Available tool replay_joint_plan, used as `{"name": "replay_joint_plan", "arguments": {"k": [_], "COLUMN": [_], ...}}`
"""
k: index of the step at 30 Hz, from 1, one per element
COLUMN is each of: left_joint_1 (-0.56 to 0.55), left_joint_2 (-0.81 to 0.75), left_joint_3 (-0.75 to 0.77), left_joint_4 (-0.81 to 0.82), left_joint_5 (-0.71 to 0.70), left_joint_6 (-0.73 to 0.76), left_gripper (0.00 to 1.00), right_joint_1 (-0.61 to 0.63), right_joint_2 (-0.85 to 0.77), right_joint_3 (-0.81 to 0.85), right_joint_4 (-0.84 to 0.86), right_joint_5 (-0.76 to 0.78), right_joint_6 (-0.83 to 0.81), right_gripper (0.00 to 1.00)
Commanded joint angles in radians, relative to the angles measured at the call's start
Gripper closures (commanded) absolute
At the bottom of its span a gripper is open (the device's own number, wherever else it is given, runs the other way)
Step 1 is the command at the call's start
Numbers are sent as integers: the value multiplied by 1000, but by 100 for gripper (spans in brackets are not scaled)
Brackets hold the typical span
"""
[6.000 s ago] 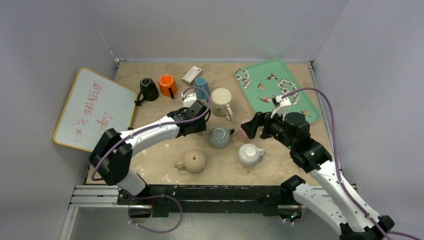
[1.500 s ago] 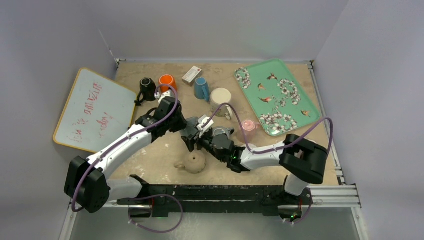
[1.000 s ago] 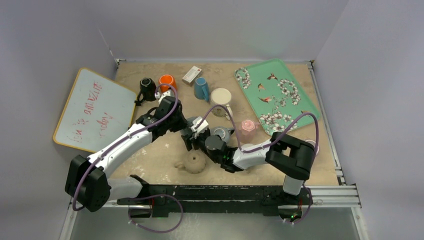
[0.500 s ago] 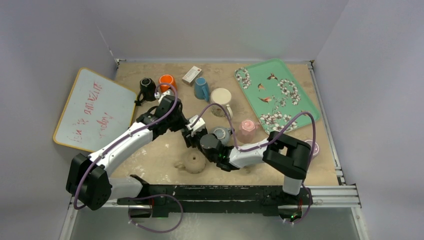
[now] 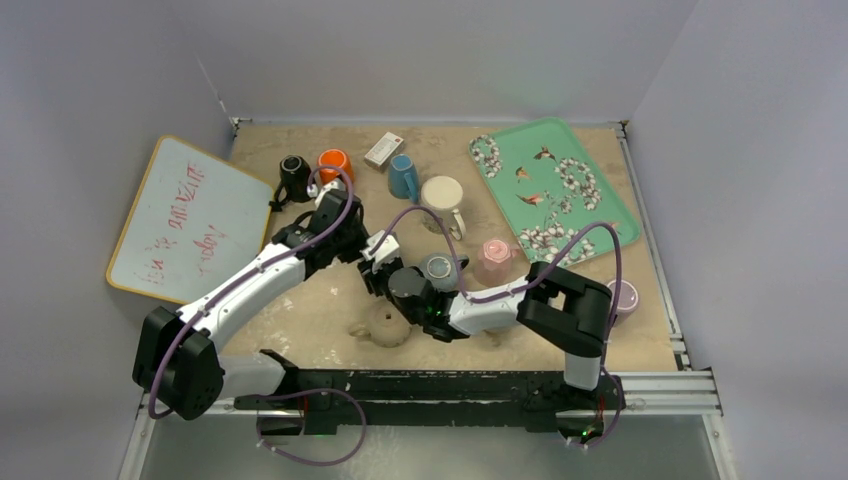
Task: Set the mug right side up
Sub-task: Turn over the cup at the center of the board.
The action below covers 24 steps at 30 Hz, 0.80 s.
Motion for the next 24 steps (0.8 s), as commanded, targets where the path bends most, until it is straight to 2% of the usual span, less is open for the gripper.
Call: {"name": "replay_joint_plan", "arguments": {"k": [1,10,15,19,22,24], "left_joint_1": [4,10,14,20,25,33], "left_joint_2": [3,-3,-7,-12,-12,-12], "left_joint_3": [31,30,30,36,50,66], "left_joint_4": [-31,-32,-34,-34,-36,-36], "left_joint_5": [26,28,30,39,45,66], "left_joint_6": [-10,-12,-13,-8,11,37], "left_gripper": [100,100,100,100,100,92], "right_joint_1": [-8,-7,-7,-7,-7,-8], "right_joint_2": [24,42,45,38,27,8], "right_joint_3": [30,57,70,70,64,61], "right_joint_4": [-60,-168,-224,-228,-225,-238], "right_joint_5": [72,151,178,175,156,131], "right_joint_6": [5,35,50,52,56,63], "right_gripper": [56,62,78,100,100,100]}}
